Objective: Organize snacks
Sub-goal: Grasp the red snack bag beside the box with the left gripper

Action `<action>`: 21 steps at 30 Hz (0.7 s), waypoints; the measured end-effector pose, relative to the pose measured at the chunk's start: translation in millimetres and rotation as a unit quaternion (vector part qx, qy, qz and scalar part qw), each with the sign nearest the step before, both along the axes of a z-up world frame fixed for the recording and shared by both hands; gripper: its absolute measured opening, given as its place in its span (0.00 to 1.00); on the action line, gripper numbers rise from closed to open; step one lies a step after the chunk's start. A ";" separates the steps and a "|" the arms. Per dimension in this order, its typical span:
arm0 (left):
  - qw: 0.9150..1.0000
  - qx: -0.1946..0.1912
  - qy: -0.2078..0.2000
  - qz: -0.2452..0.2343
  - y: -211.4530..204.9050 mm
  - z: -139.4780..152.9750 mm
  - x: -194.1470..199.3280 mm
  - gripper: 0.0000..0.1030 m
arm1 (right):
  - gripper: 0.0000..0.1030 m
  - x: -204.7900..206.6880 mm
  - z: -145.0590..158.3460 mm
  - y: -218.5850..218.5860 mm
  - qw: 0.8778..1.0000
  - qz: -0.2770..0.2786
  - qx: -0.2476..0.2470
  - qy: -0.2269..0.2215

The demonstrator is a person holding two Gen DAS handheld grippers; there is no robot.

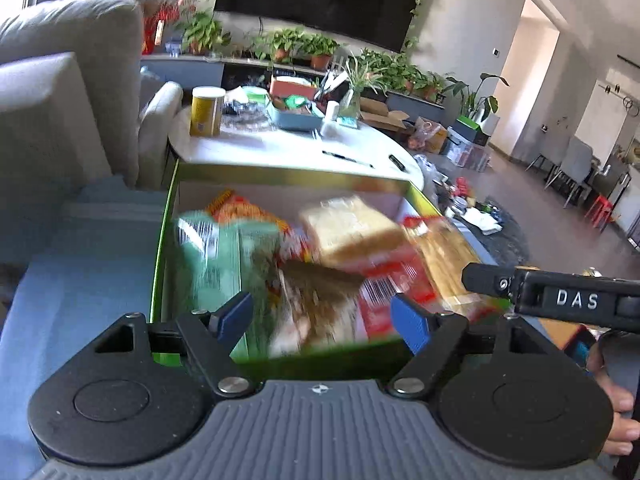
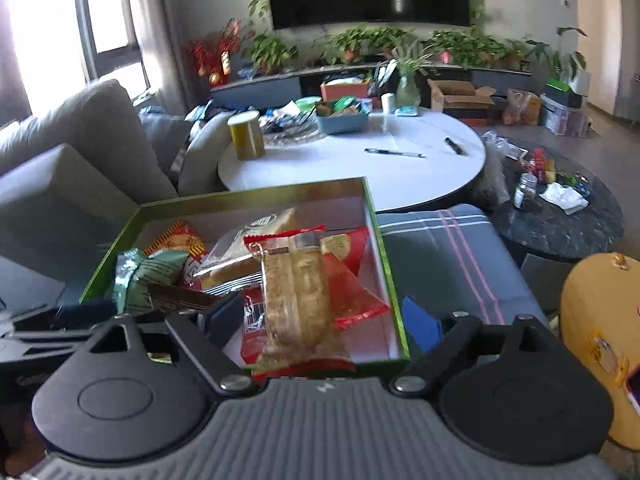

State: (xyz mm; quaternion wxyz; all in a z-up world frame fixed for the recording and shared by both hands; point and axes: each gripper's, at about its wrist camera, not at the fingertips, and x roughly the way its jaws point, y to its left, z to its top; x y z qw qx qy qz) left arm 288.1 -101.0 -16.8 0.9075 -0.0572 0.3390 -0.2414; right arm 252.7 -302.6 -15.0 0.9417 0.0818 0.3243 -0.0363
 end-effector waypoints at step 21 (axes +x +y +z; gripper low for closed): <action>0.986 -0.099 0.133 -0.024 15.7 -57.9 -19.1 0.60 | 0.99 -34.0 -57.5 7.7 0.982 0.034 0.135 0.126</action>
